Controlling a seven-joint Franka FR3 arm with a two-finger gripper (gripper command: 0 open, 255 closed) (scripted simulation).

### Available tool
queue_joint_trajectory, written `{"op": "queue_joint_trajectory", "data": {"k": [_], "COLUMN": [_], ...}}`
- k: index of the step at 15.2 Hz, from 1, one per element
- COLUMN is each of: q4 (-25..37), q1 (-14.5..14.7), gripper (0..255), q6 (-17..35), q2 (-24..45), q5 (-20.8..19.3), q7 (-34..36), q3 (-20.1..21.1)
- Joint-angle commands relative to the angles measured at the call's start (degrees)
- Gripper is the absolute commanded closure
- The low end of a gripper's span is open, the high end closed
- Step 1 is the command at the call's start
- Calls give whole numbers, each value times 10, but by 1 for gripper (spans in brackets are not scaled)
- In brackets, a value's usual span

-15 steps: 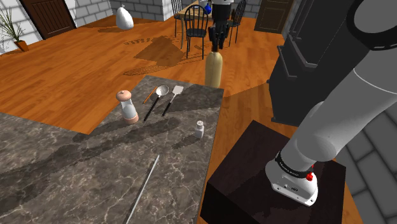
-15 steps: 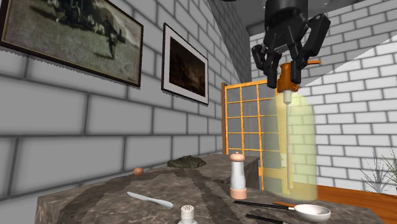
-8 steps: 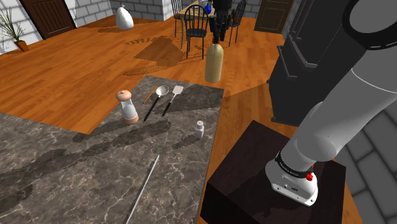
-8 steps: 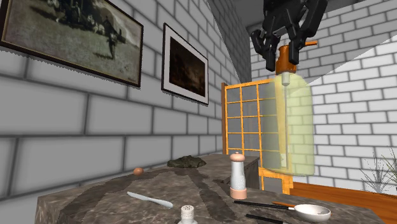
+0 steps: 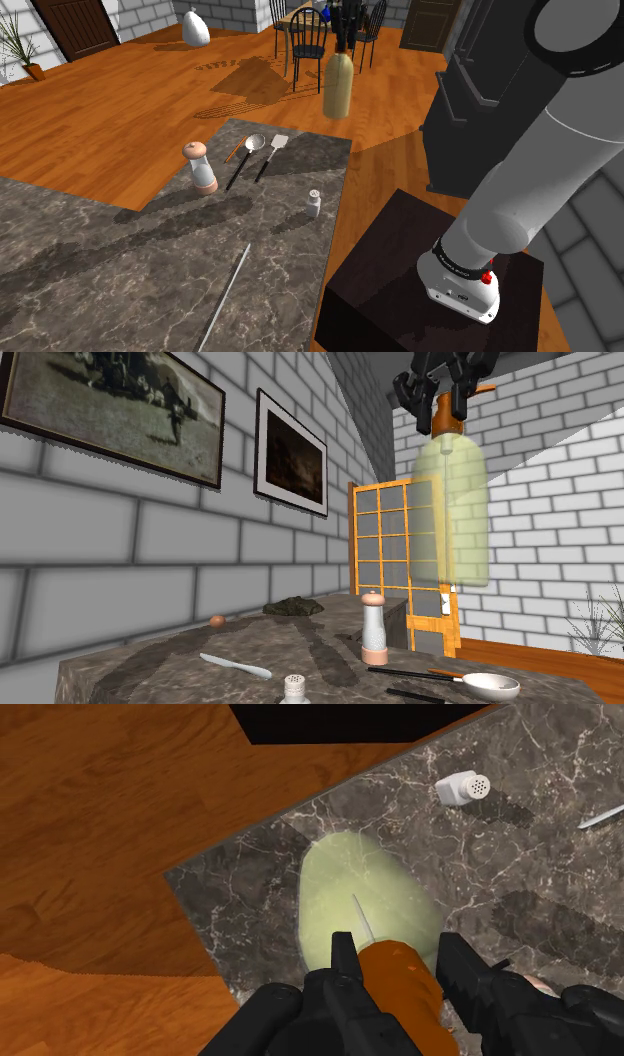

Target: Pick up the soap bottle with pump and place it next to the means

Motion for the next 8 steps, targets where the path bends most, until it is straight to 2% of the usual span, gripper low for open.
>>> {"op": "queue_joint_trajectory", "data": {"k": [1, 8], "q4": [25, 127], "q1": [0, -4], "gripper": [255, 255], "q6": [-19, -86], "q2": [6, 41], "q5": [1, 8], "q7": [0, -2], "q3": [0, -3]}}
